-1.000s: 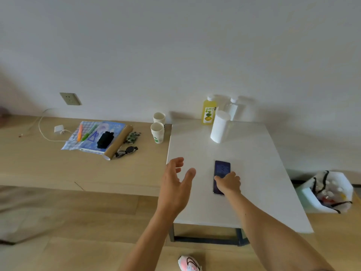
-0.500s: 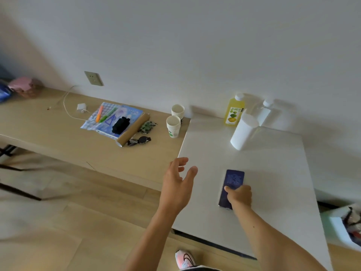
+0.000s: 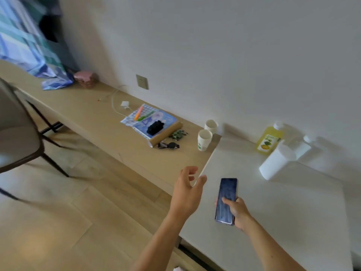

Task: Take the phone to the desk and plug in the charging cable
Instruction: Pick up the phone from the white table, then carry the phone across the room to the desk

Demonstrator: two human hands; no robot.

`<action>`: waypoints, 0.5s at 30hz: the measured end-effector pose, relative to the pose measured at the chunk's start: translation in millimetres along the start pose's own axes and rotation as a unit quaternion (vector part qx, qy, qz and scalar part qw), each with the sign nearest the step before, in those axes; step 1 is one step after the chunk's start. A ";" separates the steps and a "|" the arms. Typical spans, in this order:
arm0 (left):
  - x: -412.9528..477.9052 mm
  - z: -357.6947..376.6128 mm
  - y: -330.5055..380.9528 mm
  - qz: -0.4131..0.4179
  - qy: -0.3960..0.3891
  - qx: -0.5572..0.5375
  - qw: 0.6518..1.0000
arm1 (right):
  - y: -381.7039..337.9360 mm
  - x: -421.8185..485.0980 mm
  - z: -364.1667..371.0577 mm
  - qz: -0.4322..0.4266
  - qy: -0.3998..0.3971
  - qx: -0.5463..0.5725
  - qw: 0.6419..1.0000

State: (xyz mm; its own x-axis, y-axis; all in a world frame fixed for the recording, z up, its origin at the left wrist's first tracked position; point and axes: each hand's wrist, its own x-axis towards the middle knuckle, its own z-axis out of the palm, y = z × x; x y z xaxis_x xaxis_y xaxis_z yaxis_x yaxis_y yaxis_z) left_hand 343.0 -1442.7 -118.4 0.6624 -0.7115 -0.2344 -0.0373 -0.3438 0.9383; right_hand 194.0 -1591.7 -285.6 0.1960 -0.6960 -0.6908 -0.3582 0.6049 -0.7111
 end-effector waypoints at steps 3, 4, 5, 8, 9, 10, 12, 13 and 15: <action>1.7 -25.3 -5.6 -0.006 0.029 -0.023 0.999 | -15.8 -21.7 47.5 -0.030 -0.125 -0.024 0.991; 1.4 -37.2 -8.7 -0.009 0.040 -0.031 0.999 | -20.2 -31.1 65.6 -0.038 -0.152 -0.039 0.987; 0.9 -51.9 -12.6 -0.010 0.055 -0.041 0.998 | -24.5 -41.5 85.3 -0.040 -0.177 -0.055 0.982; -1.3 -109.4 -28.2 -0.020 0.124 -0.074 0.989 | -37.7 -73.7 148.0 -0.025 -0.278 -0.068 0.958; -5.2 -131.8 -36.9 -0.026 0.154 -0.085 0.984 | -41.0 -86.8 167.5 -0.012 -0.295 -0.079 0.952; -12.6 -165.5 -49.3 -0.032 0.193 -0.098 0.976 | -41.8 -99.6 198.4 -0.002 -0.316 -0.090 0.944; -18.7 -193.8 -58.6 -0.041 0.220 -0.091 0.970 | -46.2 -110.4 220.1 -0.004 -0.328 -0.080 0.941; -28.0 -221.8 -70.0 -0.050 0.251 -0.099 0.962 | -47.3 -122.8 246.4 -0.011 -0.347 -0.094 0.933; -46.5 -268.9 -86.6 -0.056 0.304 -0.114 0.944 | -44.9 -146.6 293.9 -0.027 -0.371 -0.116 0.921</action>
State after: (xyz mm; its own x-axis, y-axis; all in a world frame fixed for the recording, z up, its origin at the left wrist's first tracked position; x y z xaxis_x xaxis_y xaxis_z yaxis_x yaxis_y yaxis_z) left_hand 516.7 -1215.0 -120.5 0.9625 -0.1704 -0.2109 0.1745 -0.2062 0.9628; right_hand 449.7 -1403.2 -190.8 0.7581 -0.2139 -0.6160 -0.4989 0.4181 -0.7591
